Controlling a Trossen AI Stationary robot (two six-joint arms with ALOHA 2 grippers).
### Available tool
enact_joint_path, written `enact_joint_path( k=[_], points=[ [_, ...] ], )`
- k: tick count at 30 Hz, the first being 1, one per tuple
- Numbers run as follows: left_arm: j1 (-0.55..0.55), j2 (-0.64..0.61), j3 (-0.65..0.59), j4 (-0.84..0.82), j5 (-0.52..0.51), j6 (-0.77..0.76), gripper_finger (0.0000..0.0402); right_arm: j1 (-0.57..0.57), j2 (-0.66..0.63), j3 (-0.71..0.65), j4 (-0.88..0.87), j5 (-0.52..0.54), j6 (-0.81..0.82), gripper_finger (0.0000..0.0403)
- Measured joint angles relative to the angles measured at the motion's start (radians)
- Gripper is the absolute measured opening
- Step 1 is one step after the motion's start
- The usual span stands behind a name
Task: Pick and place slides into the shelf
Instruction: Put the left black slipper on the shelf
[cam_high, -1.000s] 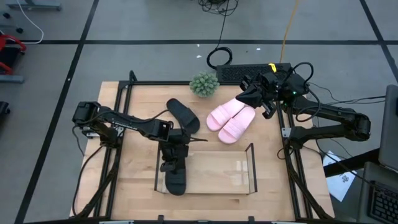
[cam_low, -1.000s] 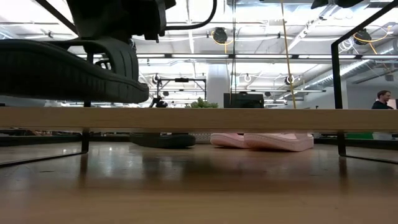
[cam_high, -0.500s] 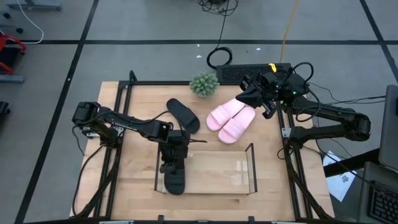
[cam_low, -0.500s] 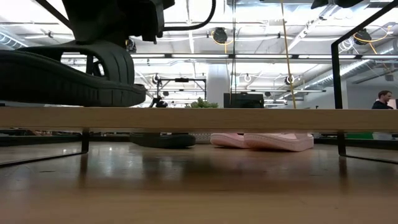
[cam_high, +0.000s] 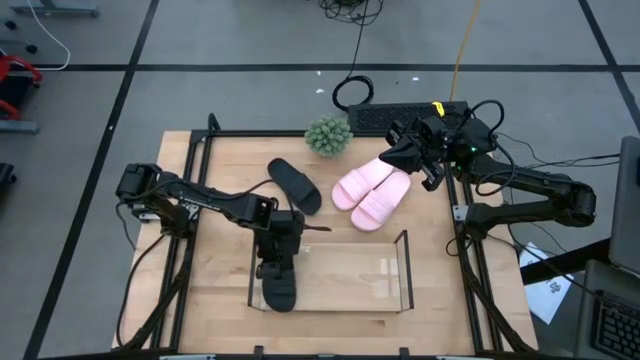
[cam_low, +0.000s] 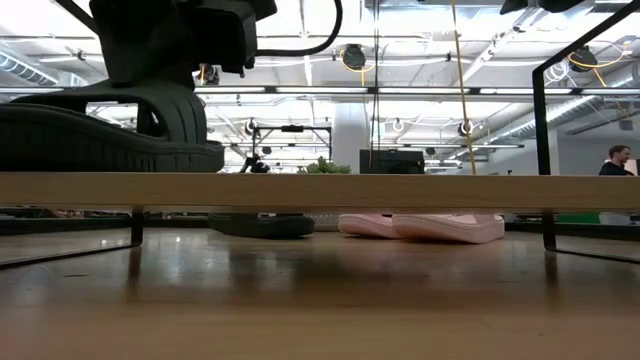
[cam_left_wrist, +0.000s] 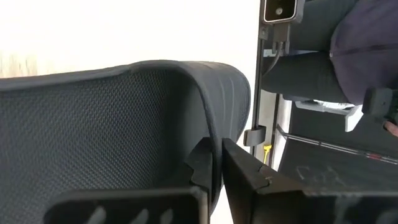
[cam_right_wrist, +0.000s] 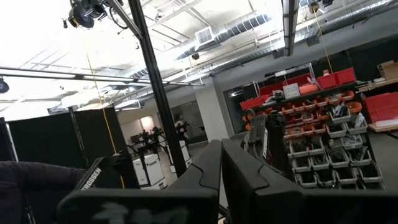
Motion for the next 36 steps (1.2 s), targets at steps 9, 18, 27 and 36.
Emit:
enact_joint_path(
  k=[9,18,27,36],
  points=[
    [0.000,0.000,0.000,-0.005,-0.025,-0.004,0.0032,0.000,0.000,0.000,0.000,0.000,0.000,0.0004],
    [0.000,0.000,0.000,-0.005,-0.033,-0.009,0.0033,0.000,0.000,0.000,0.000,0.000,0.000,0.0004],
    [-0.005,0.000,0.000,-0.004,-0.030,-0.011,0.0070,0.000,0.000,0.000,0.000,0.000,-0.006,0.0004],
    [-0.025,0.000,0.000,0.028,-0.030,-0.028,0.0110,0.000,0.000,0.000,0.004,0.000,-0.008,0.0004]
  ],
)
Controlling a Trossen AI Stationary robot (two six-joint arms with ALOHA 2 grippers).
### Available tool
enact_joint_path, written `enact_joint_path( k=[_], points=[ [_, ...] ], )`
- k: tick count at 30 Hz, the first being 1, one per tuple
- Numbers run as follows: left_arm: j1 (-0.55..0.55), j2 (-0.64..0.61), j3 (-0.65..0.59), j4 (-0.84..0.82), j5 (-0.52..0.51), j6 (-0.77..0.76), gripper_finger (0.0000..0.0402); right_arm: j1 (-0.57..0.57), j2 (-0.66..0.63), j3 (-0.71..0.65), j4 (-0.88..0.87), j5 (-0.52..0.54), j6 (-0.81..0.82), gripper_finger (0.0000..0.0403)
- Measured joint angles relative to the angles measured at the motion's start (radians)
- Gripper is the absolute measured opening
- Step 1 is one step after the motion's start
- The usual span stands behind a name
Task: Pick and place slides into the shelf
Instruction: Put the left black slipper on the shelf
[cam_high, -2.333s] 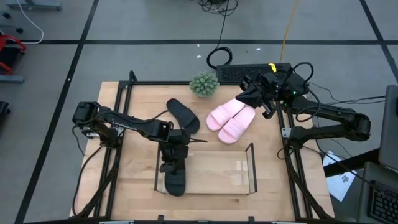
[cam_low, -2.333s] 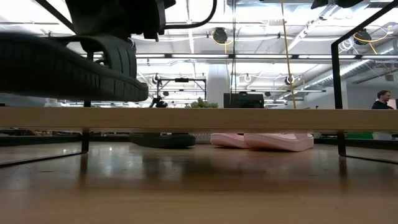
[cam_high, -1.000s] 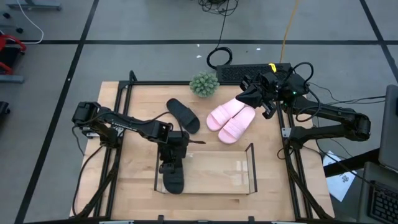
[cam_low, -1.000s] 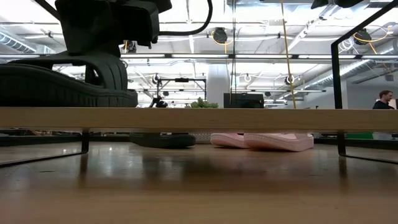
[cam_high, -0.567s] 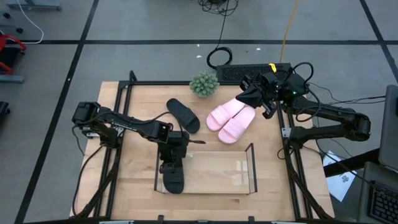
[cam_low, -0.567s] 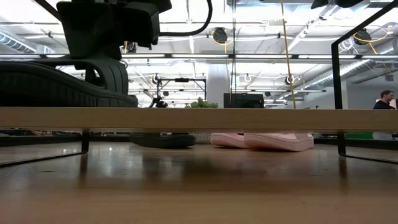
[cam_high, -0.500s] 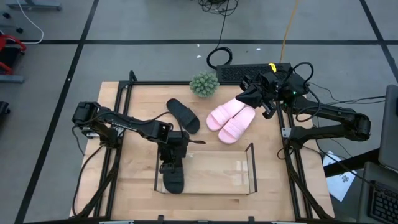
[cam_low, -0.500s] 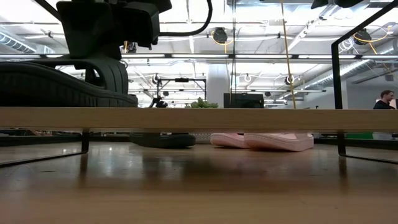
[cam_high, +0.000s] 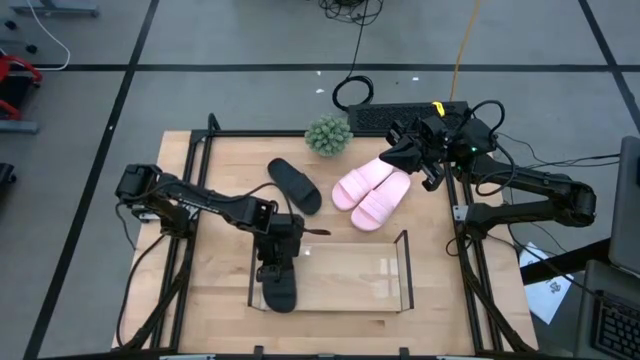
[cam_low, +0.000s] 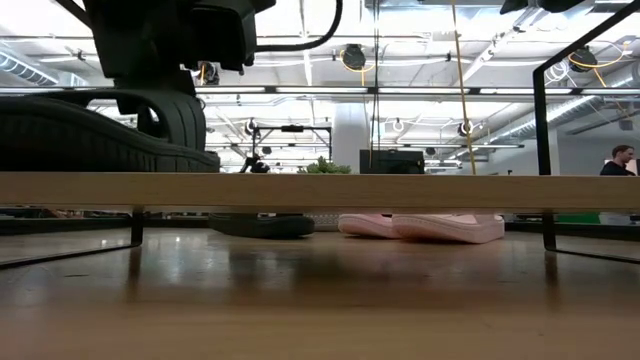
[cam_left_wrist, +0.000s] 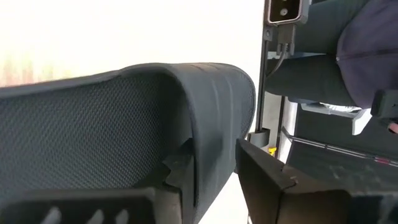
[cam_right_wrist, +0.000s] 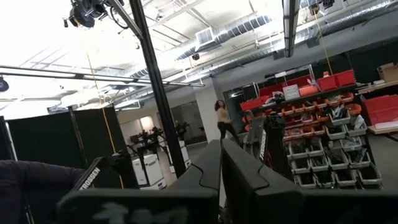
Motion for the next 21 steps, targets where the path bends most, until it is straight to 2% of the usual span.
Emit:
enact_joint_path(
  k=[11,21],
  points=[
    [-0.005,0.000,0.000,-0.002,-0.004,0.010,0.0113,0.001,0.000,0.000,0.000,0.000,0.000,0.0004],
    [-0.004,0.000,0.000,-0.001,-0.007,-0.003,0.0113,0.047,0.000,0.000,0.000,0.000,-0.021,0.0004]
  ],
)
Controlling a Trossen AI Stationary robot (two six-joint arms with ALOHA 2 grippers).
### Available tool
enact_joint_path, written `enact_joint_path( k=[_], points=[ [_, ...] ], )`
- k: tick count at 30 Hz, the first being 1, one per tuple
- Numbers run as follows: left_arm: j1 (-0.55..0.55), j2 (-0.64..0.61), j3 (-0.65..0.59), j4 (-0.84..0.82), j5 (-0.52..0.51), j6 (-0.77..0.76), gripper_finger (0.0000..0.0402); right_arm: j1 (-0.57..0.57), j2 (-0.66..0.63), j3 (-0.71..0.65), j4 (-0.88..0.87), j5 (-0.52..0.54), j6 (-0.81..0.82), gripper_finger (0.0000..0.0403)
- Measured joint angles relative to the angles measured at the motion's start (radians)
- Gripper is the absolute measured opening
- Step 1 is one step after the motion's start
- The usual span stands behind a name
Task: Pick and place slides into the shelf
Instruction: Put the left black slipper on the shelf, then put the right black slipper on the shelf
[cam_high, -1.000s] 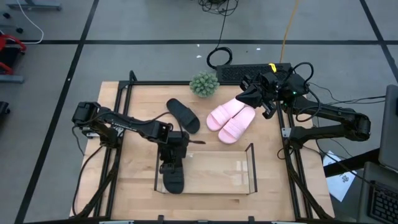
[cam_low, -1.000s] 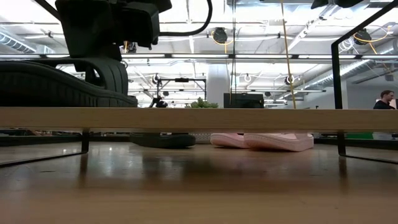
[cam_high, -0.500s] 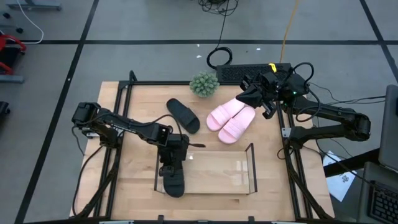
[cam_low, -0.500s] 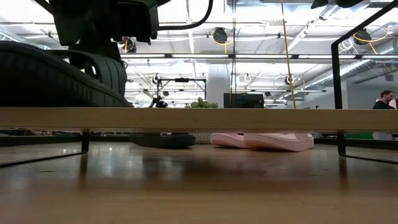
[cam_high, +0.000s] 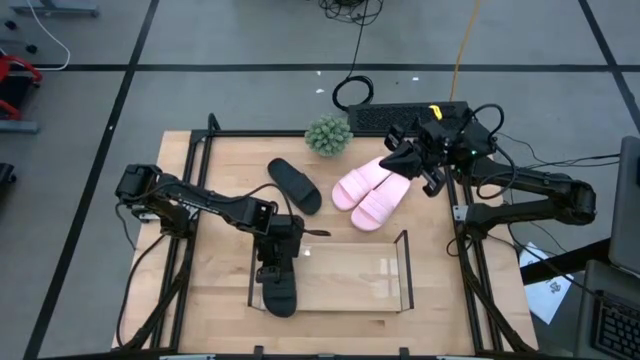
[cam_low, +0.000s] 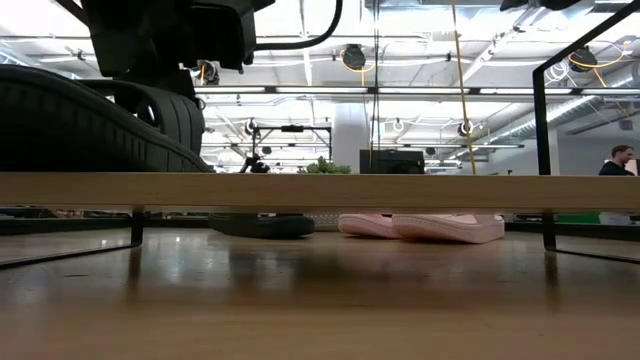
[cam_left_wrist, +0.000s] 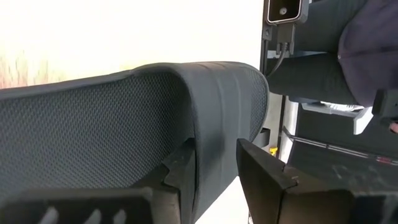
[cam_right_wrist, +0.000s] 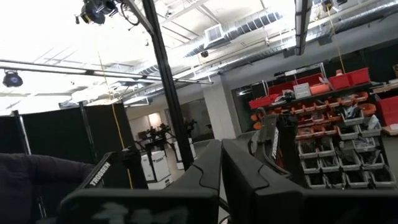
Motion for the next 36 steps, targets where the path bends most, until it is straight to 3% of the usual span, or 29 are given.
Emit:
enact_joint_path(
  k=[36],
  points=[
    [0.041,0.000,0.000,-0.001,-0.010,-0.049,0.0113,0.039,0.000,0.000,-0.001,0.003,-0.007,0.0004]
  ],
)
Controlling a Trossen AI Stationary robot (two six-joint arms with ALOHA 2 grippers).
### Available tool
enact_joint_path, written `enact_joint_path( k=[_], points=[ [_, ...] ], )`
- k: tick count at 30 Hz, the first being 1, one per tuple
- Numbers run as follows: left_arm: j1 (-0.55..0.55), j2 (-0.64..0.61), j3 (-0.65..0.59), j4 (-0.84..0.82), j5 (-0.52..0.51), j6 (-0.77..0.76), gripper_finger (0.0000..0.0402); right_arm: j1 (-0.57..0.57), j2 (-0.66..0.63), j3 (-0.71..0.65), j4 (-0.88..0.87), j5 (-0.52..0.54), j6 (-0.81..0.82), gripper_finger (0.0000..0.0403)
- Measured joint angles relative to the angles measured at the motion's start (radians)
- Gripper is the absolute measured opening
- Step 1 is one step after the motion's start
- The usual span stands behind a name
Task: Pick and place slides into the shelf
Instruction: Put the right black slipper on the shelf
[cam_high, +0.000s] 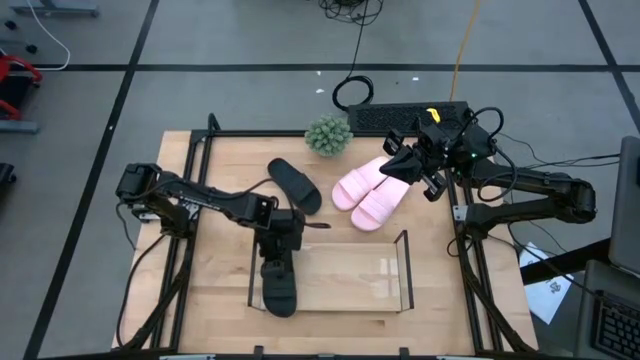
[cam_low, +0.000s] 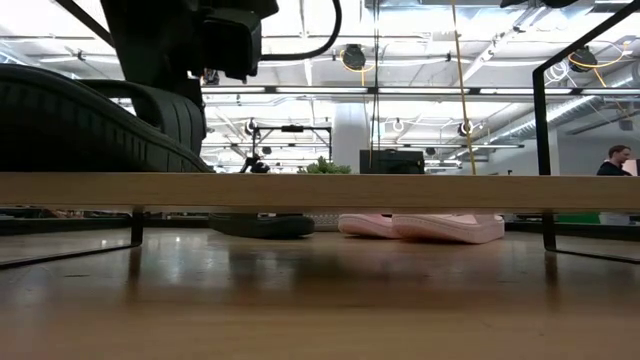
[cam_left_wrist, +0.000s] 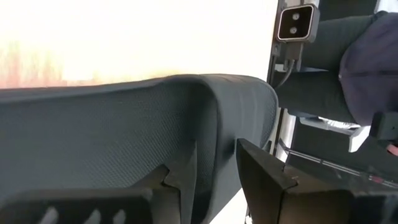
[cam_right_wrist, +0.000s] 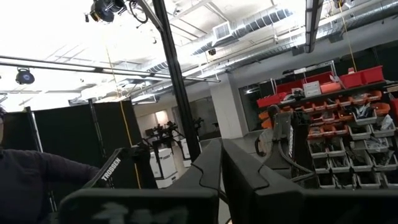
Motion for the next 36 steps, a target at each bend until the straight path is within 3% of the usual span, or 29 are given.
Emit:
enact_joint_path(
  k=[20,26,32,36],
  points=[
    [0.102,-0.042,0.001,-0.039,0.054,0.050,0.0113,0.000,0.000,0.000,-0.007,-0.002,-0.005,0.0004],
    [0.200,-0.119,0.021,-0.045,0.039,0.059,0.0113,0.000,0.000,0.001,-0.019,-0.001,-0.028,0.0004],
    [0.340,-0.171,0.073,-0.043,-0.107,0.101,0.0113,0.000,0.000,0.001,-0.031,0.000,-0.045,0.0004],
    [0.457,-0.167,0.113,-0.043,-0.134,0.133,0.0113,0.000,0.000,0.001,-0.031,0.000,-0.047,0.0004]
  ],
)
